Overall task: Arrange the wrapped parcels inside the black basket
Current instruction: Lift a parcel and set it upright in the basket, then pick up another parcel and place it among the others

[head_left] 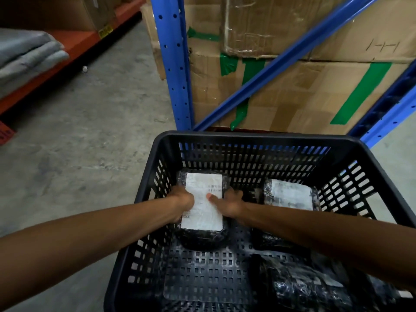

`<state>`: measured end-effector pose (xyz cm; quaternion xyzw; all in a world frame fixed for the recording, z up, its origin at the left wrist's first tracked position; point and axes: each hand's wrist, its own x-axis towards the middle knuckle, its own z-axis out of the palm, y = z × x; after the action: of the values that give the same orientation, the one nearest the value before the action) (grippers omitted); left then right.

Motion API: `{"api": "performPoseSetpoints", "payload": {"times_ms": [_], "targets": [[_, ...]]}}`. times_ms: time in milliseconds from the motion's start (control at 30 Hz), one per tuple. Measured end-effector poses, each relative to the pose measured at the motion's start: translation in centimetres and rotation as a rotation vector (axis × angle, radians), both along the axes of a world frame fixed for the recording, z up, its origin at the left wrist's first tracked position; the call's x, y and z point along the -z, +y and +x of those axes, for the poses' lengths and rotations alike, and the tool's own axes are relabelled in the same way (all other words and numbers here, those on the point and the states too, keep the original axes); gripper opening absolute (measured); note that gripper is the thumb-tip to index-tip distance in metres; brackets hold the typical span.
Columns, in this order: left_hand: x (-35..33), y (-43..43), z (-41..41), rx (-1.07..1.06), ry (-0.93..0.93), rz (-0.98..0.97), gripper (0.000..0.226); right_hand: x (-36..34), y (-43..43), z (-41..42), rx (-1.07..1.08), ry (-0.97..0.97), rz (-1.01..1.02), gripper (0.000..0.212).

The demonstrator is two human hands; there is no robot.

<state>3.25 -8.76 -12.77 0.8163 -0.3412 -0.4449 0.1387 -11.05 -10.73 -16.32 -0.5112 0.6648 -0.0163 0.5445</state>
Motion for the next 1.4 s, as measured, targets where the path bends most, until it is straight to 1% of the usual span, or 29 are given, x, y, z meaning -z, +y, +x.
{"api": "performPoseSetpoints", "payload": {"times_ms": [33,67,133,167,233,267,333,367,400,433,500,567,633,667,733,800,867,933,967,1000,1067,1133,1200,1233,1267,1333,1367,1400], "targets": [[0.2,0.0,-0.2,0.024,-0.053,0.014,0.048,0.3,0.2,0.1,-0.033,0.103,-0.052,0.101],[0.2,0.0,-0.4,0.041,-0.108,0.029,0.049,0.5,0.2,0.1,-0.036,0.144,-0.087,0.097],[0.1,-0.1,-0.7,0.055,-0.169,0.05,0.053,0.6,0.3,0.1,-0.003,0.113,-0.072,0.095],[-0.1,-0.2,-0.8,0.046,-0.164,0.046,0.055,0.6,0.3,0.1,-0.001,0.085,-0.06,0.095],[-0.7,-0.1,-1.2,0.034,-0.166,0.03,0.068,0.0,0.1,-0.1,-0.037,0.071,-0.055,0.094],[-0.8,0.2,-1.5,0.034,-0.199,0.01,0.076,-0.4,-0.1,-0.6,-0.092,0.085,-0.088,0.089],[-1.5,1.2,-2.9,0.102,-0.321,-0.054,0.086,-2.6,-0.1,-2.5,-0.262,0.146,-0.263,0.069],[-1.9,1.8,-4.0,0.191,-0.397,-0.103,0.089,-3.9,-0.1,-4.0,-0.341,0.197,-0.381,0.061],[-2.1,2.2,-5.1,0.286,-0.445,-0.164,0.093,-5.1,0.1,-5.7,-0.397,0.251,-0.502,0.059],[-2.4,2.6,-6.4,0.397,-0.441,-0.207,0.096,-5.9,0.3,-7.7,-0.43,0.299,-0.601,0.063],[-2.4,3.0,-8.9,0.677,-0.412,-0.274,0.101,-6.8,1.4,-11.7,-0.475,0.403,-0.693,0.076],[-1.6,2.7,-11.1,0.973,-0.438,-0.335,0.108,-6.5,2.8,-15.5,-0.596,0.563,-0.613,0.096],[-0.4,2.0,-13.1,1.21,-0.516,-0.363,0.115,-5.6,3.9,-18.4,-0.795,0.714,-0.504,0.118],[0.2,1.5,-14.0,1.289,-0.547,-0.362,0.118,-5.2,4.1,-19.2,-0.877,0.763,-0.478,0.125],[1.2,0.5,-15.6,1.375,-0.563,-0.323,0.125,-3.9,4.4,-19.6,-0.944,0.828,-0.465,0.128],[2.6,-0.1,-16.7,1.392,-0.558,-0.286,0.134,-2.6,4.7,-18.8,-0.931,0.915,-0.479,0.117],[3.7,0.0,-17.4,1.388,-0.625,-0.3,0.138,-1.4,4.8,-18.3,-0.858,0.965,-0.516,0.1],[4.1,0.1,-17.6,1.38,-0.689,-0.333,0.128,-0.8,4.7,-18.3,-0.811,0.952,-0.552,0.088],[4.0,0.1,-17.5,1.385,-0.687,-0.338,0.123,-0.7,4.6,-18.4,-0.815,0.94,-0.556,0.086],[3.9,-0.1,-17.2,1.407,-0.677,-0.333,0.122,-0.9,4.6,-18.6,-0.831,0.929,-0.558,0.087],[3.4,-0.9,-16.5,1.508,-0.687,-0.334,0.122,-1.5,4.3,-18.9,-0.875,0.892,-0.537,0.097],[2.0,-1.7,-15.5,1.598,-0.654,-0.335,0.117,-3.1,3.6,-19.4,-0.91,0.786,-0.502,0.104],[-0.1,-2.4,-14.5,1.591,-0.469,-0.307,0.105,-4.9,2.7,-20.3,-0.911,0.671,-0.493,0.101],[-1.3,-2.8,-13.9,1.552,-0.353,-0.307,0.097,-5.9,2.2,-20.8,-0.89,0.613,-0.517,0.095],[-2.5,-3.3,-13.3,1.486,-0.237,-0.324,0.086,-7.1,1.6,-21.2,-0.841,0.535,-0.556,0.083],[-5.0,-3.8,-11.9,1.303,-0.046,-0.383,0.057,-9.6,0.6,-21.6,-0.713,0.361,-0.65,0.052],[-6.1,-4.0,-11.3,1.217,0.012,-0.409,0.048,-11.0,0.2,-21.6,-0.653,0.292,-0.698,0.045],[-7.2,-4.2,-10.6,1.126,0.051,-0.424,0.044,-12.6,-0.2,-21.5,-0.6,0.236,-0.727,0.042]]}}
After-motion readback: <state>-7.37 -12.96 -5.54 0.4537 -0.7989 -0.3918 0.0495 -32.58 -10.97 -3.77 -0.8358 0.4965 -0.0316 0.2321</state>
